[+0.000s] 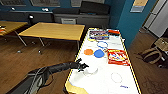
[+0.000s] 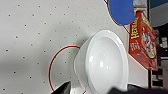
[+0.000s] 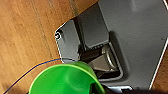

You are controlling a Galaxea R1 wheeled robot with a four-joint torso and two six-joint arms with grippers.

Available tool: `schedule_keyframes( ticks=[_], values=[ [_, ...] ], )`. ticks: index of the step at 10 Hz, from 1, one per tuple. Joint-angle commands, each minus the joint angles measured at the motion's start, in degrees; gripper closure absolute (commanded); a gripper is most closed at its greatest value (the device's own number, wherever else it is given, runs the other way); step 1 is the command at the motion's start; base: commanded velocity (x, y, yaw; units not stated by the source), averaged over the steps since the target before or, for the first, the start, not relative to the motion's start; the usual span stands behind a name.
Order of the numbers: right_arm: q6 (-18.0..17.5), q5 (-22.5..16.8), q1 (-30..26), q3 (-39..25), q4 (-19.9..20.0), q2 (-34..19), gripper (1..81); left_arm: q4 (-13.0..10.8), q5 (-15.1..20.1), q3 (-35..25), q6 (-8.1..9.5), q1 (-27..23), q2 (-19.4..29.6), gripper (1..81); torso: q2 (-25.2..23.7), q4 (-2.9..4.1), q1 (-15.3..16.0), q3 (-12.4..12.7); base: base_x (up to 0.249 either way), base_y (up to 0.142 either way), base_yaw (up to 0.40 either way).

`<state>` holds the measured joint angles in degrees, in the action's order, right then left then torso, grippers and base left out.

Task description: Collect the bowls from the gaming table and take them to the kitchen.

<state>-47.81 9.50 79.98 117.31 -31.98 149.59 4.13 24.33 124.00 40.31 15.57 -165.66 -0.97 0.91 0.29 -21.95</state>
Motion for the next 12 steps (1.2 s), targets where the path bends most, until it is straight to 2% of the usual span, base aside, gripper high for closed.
schedule_keyframes(
  ticks=[1,3,5,6,8,12],
  values=[
    [0.2,-2.1,-1.3,-1.1,-1.3,-1.1,81.1,-0.6,1.7,0.6,-0.06,-9.3,-1.6,1.0,0.0,0.0,0.0,0.0,0.0,0.0,0.0],
    [0.2,-2.1,-1.4,-1.1,-1.4,-1.0,81.1,-0.6,1.9,1.7,-0.06,-8.3,-2.1,1.0,0.0,0.0,0.0,0.0,0.0,0.0,0.0],
    [0.2,-2.1,-1.3,-1.1,-1.4,-0.8,81.1,-1.9,1.9,2.3,-0.06,-7.3,-2.6,1.0,0.0,0.0,0.0,0.0,0.0,0.0,0.0],
    [0.2,-2.1,-1.4,-1.1,-1.4,-0.6,81.1,-1.8,1.9,2.8,0.55,-7.2,-2.6,1.0,0.0,0.0,0.0,0.0,0.0,0.0,0.0],
    [0.2,-2.1,-1.5,-1.1,-1.4,-0.3,81.1,-1.9,2.0,3.4,6.71,-7.2,-2.6,1.0,0.0,0.0,0.0,0.0,0.0,0.0,0.0],
    [0.2,-2.8,-1.6,-1.0,-1.8,0.1,81.1,-1.9,2.8,4.5,7.23,-6.1,-3.2,1.0,0.0,0.0,0.0,0.0,0.0,0.0,0.0]
  ],
)
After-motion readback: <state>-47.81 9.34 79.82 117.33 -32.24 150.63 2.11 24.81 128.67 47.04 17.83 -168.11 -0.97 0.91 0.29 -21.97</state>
